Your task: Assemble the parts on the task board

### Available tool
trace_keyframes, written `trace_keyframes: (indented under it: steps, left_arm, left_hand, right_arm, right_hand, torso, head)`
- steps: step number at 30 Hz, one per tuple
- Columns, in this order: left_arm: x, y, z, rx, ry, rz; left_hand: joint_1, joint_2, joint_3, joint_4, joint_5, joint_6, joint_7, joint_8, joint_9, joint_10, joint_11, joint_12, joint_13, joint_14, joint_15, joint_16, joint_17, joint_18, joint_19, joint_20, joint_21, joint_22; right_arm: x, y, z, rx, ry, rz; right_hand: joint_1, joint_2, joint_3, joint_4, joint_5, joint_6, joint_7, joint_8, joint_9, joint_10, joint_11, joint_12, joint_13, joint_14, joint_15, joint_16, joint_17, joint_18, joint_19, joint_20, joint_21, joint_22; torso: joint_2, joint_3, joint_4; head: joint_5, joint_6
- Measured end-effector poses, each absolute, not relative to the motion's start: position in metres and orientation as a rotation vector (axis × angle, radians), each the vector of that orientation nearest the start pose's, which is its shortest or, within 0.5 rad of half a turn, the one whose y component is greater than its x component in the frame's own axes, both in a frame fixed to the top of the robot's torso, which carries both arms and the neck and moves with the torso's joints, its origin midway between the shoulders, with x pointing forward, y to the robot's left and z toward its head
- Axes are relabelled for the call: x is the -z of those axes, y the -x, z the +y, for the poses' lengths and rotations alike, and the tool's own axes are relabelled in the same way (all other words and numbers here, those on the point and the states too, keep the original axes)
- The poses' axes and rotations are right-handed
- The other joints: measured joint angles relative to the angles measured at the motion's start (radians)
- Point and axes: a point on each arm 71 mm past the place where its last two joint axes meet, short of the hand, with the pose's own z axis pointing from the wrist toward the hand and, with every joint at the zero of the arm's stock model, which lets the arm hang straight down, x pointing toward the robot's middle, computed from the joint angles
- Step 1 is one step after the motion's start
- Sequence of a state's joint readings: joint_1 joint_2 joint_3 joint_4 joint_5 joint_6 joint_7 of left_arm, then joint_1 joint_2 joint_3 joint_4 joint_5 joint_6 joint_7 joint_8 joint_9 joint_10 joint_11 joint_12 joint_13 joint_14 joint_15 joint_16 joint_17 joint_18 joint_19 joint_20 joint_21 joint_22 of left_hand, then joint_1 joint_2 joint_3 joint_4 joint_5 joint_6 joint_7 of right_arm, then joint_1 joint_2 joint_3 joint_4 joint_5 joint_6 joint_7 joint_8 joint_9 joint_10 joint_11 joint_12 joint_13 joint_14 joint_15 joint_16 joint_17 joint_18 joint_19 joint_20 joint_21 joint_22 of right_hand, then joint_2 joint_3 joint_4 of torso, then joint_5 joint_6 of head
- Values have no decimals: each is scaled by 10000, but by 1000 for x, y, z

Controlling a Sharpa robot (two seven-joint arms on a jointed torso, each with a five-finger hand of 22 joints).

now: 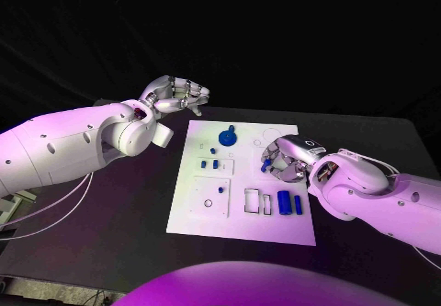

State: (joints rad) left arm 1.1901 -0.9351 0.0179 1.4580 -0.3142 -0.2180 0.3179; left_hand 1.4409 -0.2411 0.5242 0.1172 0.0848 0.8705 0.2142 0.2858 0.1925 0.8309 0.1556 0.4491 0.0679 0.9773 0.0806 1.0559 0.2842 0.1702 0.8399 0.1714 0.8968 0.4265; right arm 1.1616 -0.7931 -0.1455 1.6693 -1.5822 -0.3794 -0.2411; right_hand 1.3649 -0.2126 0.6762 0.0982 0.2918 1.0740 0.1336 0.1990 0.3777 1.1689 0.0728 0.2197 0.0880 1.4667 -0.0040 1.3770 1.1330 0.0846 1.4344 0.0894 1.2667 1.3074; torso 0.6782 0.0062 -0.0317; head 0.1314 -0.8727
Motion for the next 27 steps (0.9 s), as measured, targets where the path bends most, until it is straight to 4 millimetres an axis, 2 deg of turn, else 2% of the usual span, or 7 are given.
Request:
trace_keyframes:
  steps: [7, 11, 17, 23, 25, 27]
  left_arm:
    - [166, -501, 267, 13801, 8322, 14999]
    - [166, -502, 266, 13808, 8320, 15003]
    - [167, -503, 266, 13827, 8319, 15014]
    - [167, -504, 265, 13867, 8308, 15035]
    - [167, -504, 265, 13875, 8306, 15041]
    - [167, -504, 264, 13884, 8304, 15047]
  left_hand:
    - [0, 0, 0, 0, 0, 0, 0, 0, 0, 0, 0, 0, 0, 0, 0, 0, 0, 0, 0, 0, 0, 1]
    - [46, 46, 44, -43, 0, 0, 0, 0, 0, 1, 0, 0, 0, 0, 0, 0, -1, 0, 0, 0, 0, 0]
    - [45, 46, 43, -43, 0, 0, 0, 0, 0, 1, 0, 0, 0, 0, 0, 0, -10, 0, 0, 0, 0, 1]
    - [45, 46, 43, -43, 0, 0, 0, 0, 0, -22, 23, 0, 0, 0, 0, 0, -9, -1, 0, 0, 0, 1]
    - [45, 46, 43, -43, 0, 0, 0, 0, 0, -35, 36, 0, 0, 0, 0, 0, -9, 0, 0, 0, 0, 1]
    - [45, 46, 43, -43, 0, 0, 0, 0, 0, -35, 36, 0, 0, 0, 0, 0, -9, 0, 0, 0, 0, 1]
  right_arm:
    - [202, -421, -137, -7300, 2444, 16391]
    - [193, -412, -125, -7830, 2454, 16059]
    - [187, -397, -88, -8916, 2724, 15692]
    - [196, -383, -52, -9829, 3054, 15672]
    - [199, -378, -43, -10070, 3163, 15692]
    - [204, -373, -33, -10316, 3270, 15737]
  right_hand:
    - [-100, -34, 57, -58, 46, -1, -1, 25, 0, 122, -88, -1, 6, -36, -36, 0, -10, -1, 71, 1, 101, 0]
    - [-112, -46, 87, -89, 46, -38, -37, 28, 0, 123, -88, -1, 19, -36, -36, 0, -10, 0, 71, 1, 101, -1]
    - [-112, -47, 98, -101, 46, -98, -18, 119, 0, 123, -88, -1, 21, -36, -36, 0, -23, -1, 71, 1, 101, -1]
    - [-137, -74, 125, -128, 45, -122, -25, 144, 0, 123, -87, -1, 22, -36, -36, 0, -24, -1, 71, 1, 100, 7]
    - [-137, -74, 125, -128, 45, -142, -24, 280, 0, 123, -86, -1, 23, -36, -35, 0, -36, -1, 70, 1, 100, 7]
    - [-137, -75, 125, -128, 45, -153, -31, 292, 1, 122, -86, 0, 23, -36, -35, 0, -39, 0, 70, 1, 100, 7]
  torso:
    - [-10, -1, -8]
    - [-9, -4, -8]
    - [2, 9, -1]
    - [-1, -6, -6]
    - [-1, -6, -12]
    - [-1, -7, -15]
  head:
    - [-12, 0]
    - [-18, 0]
    - [26, 0]
    - [116, 0]
    - [127, 0]
    - [130, 0]
